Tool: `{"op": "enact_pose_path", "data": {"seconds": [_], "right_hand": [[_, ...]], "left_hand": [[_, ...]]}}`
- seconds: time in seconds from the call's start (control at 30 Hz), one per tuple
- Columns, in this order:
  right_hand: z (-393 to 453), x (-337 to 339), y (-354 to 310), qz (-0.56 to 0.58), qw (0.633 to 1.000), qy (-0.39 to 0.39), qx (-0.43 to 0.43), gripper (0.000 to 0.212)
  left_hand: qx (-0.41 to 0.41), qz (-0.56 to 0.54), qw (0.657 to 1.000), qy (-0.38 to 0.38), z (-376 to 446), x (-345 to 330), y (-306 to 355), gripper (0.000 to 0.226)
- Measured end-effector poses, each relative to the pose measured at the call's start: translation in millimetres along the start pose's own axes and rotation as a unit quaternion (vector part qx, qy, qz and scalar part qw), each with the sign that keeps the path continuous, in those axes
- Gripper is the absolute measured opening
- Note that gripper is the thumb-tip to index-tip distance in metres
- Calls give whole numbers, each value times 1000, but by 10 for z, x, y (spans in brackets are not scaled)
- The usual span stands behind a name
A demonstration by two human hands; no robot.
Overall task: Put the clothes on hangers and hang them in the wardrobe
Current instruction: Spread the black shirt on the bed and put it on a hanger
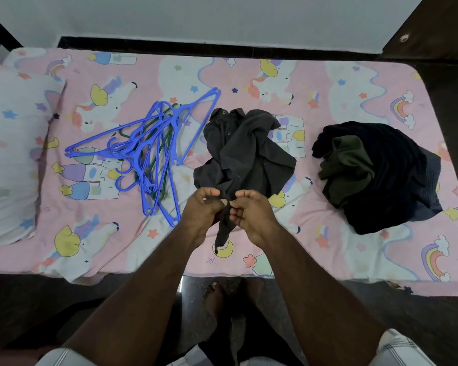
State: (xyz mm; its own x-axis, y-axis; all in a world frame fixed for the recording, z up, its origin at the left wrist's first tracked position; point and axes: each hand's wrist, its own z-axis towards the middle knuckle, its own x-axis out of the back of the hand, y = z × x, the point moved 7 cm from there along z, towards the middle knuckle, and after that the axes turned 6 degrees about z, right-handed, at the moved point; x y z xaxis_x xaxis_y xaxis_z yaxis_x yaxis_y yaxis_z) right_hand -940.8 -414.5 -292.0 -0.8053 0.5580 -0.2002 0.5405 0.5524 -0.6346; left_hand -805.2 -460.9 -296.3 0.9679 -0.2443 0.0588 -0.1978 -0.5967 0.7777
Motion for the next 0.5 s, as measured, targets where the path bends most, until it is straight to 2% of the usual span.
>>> {"op": "enact_pose_path", "data": {"seconds": [0.07, 0.13, 0.2, 0.3, 0.43, 0.5], "right_hand": [[7, -24, 24, 35, 999, -23, -23, 18], [43, 1, 11, -13, 1000, -8, 3, 17], [55, 32, -48, -121, 990, 20, 71, 18], [-12, -7, -164, -246, 947, 35, 205, 19], [-104, -99, -237, -313, 895, 27, 317, 18], [-95, -91, -226, -295, 901, 31, 316, 17]], "left_hand": [[-8, 10, 1000, -5, 7, 2, 4, 21], [-23, 47, 999, 4, 13, 8, 23, 21], [-39, 84, 996, 17, 15, -2, 51, 21], [-50, 112, 992, 41, 20, -12, 90, 21], [-44, 86, 993, 62, 10, -28, 141, 21], [-33, 66, 995, 67, -6, -38, 144, 22]]}}
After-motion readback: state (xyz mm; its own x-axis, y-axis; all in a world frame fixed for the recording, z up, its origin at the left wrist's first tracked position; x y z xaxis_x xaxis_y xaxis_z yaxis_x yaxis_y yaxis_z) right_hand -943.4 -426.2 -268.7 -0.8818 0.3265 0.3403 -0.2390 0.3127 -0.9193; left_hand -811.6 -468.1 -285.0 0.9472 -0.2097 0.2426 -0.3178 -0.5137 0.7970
